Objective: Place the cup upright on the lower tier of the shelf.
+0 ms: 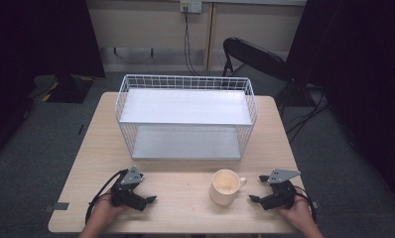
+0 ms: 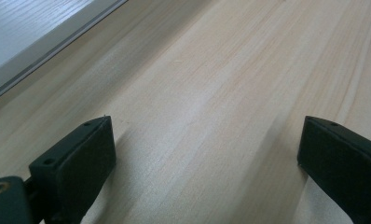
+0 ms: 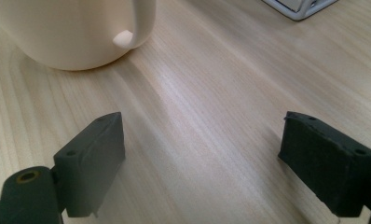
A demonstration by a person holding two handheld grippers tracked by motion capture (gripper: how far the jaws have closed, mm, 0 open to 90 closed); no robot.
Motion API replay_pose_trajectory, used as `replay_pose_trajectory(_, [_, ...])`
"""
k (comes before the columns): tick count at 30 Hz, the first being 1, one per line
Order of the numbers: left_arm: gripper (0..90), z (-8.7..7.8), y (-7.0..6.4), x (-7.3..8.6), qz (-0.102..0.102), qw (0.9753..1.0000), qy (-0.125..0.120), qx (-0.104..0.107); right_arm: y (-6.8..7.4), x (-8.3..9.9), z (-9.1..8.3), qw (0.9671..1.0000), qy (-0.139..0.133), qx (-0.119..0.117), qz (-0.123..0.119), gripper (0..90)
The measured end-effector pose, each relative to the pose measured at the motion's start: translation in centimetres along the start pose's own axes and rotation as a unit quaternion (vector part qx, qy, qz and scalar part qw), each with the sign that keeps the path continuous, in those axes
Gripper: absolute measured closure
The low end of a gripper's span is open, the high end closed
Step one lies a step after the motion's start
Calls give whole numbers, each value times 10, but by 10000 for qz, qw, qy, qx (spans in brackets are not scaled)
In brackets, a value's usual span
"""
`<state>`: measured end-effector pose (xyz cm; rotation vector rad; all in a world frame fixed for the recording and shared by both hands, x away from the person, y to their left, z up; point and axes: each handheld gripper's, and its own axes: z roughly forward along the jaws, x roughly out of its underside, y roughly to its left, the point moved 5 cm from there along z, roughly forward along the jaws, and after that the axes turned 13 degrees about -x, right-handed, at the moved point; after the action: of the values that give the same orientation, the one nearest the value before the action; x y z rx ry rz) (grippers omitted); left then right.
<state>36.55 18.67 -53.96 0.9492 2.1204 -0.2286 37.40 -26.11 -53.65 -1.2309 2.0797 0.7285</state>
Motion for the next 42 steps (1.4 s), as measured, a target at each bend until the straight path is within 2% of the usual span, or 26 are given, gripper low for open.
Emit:
replay_pose_trajectory(11, [39, 0, 0, 0, -12, 10000, -4, 17, 3, 1, -1, 9999, -52, 80, 88, 155])
replay_pose_trajectory(13, [39, 0, 0, 0, -12, 10000, -4, 19, 6, -1, -1, 9998, -100, -43, 175, 198])
replay_pose_trajectory(15, [39, 0, 0, 0, -12, 10000, -2, 20, 7, -3, -1, 9996, -155, -102, 196, 199])
replay_pose_trajectory(16, [39, 0, 0, 0, -13, 10000, -4, 20, 11, -9, -4, 9992, -304, -212, 168, 209])
replay_pose_trajectory(17, [39, 0, 0, 0, -13, 10000, -4, 20, 11, -9, -4, 9992, -304, -212, 168, 209])
replay_pose_trajectory(19, [39, 0, 0, 0, -14, 10000, -3, 19, 17, -19, -6, 9981, -494, -354, 122, 225])
replay_pose_trajectory(23, [39, 0, 0, 0, -12, 10000, -5, 14, 23, -31, -5, 9969, -641, -453, -21, 242])
replay_pose_trajectory(26, [39, 0, 0, 0, -13, 10000, -6, 13, 22, -38, -1, 9961, -702, -527, -10, 248])
replay_pose_trajectory(30, [40, 0, 0, 0, -16, 10000, -7, 11, 22, -44, 3, 9948, -753, -682, -6, 269])
replay_pose_trajectory(35, [40, 0, 1, 0, -18, 10000, -5, 8, 25, -45, 3, 9943, -701, -782, -158, 305])
replay_pose_trajectory(37, [40, 0, 0, 0, -23, 10000, -14, 7, 27, -45, 2, 9924, -732, -974, -155, 343])
replay_pose_trajectory(40, [40, 0, 0, 0, -22, 10000, -13, 7, 29, -45, 2, 9914, -755, -1064, -140, 374])
replay_pose_trajectory(42, [40, 0, 0, 0, -23, 10000, -14, 6, 32, -44, 3, 9920, -671, -1065, -139, 412])
